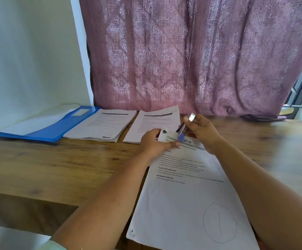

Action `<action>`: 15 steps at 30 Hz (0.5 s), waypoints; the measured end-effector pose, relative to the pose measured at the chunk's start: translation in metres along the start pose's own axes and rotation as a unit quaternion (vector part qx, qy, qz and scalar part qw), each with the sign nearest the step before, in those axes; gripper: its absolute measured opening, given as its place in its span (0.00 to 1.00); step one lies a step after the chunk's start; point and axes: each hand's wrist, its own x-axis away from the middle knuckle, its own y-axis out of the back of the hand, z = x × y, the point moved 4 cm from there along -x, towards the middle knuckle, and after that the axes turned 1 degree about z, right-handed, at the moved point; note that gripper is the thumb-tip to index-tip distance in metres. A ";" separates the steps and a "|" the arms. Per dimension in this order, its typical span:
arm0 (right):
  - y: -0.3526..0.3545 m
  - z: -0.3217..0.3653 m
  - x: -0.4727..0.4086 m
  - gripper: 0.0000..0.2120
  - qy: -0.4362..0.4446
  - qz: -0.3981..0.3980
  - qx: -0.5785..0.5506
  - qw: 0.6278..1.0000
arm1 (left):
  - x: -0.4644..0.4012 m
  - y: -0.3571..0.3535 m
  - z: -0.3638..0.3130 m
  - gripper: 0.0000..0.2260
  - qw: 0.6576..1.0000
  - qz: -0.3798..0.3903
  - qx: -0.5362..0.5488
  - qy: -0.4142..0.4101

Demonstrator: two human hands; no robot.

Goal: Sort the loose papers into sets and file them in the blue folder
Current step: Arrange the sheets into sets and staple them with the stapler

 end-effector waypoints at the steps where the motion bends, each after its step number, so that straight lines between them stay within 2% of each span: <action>1: 0.003 0.001 0.001 0.06 -0.009 -0.020 -0.042 0.999 | 0.000 0.001 0.000 0.14 1.000 0.005 0.002 0.007; 4: 0.010 -0.002 0.000 0.06 -0.039 -0.070 -0.114 0.990 | 0.002 0.003 0.000 0.08 1.000 0.008 0.008 0.022; 10: 0.021 0.002 0.007 0.08 -0.056 -0.134 -0.123 0.982 | 0.005 0.005 -0.001 0.07 0.999 0.000 0.042 0.032; 12: 0.031 0.008 0.012 0.09 -0.042 -0.172 -0.070 0.982 | 0.006 0.005 -0.002 0.08 0.998 0.003 0.050 0.038; 15: 0.055 0.023 0.032 0.14 -0.009 -0.210 0.170 0.963 | 0.009 0.004 -0.003 0.09 0.997 0.010 0.060 0.046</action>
